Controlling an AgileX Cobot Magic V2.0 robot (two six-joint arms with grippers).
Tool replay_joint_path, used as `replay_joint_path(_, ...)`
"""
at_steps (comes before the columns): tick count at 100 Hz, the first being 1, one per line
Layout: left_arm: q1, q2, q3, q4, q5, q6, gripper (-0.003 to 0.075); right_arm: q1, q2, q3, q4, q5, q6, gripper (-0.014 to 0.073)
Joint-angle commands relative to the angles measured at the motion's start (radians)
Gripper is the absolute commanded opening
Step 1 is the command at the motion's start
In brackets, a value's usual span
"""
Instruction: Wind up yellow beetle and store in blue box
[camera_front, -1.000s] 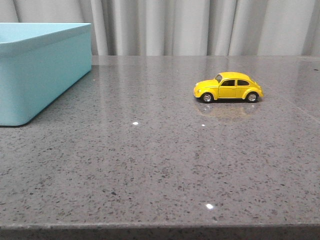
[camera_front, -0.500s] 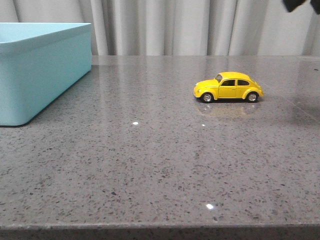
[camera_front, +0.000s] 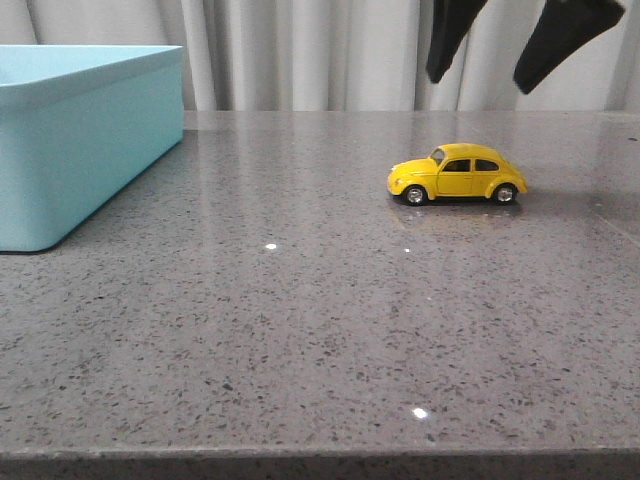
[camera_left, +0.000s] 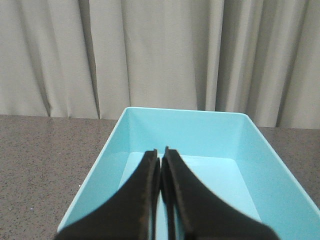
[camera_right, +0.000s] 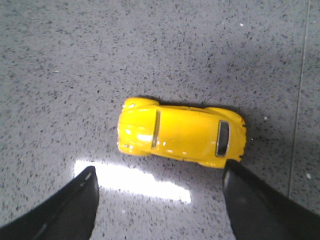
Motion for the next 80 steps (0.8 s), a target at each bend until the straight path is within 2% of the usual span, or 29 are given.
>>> replay_joint_path(1, 0.001, 0.014, -0.032, -0.009, -0.082, -0.011, -0.0019, 0.001, 0.008, -0.071, -0.003, 0.009, 0.021, 0.0529)
replay_joint_path(30, 0.001, 0.014, -0.032, -0.009, -0.082, -0.011, -0.0019, 0.001, 0.103, -0.133, -0.103, 0.055, 0.112, 0.0529)
replay_joint_path(80, 0.001, 0.014, -0.032, -0.009, -0.082, -0.011, -0.0019, -0.002, 0.162, -0.143, -0.103, 0.067, 0.116, 0.0529)
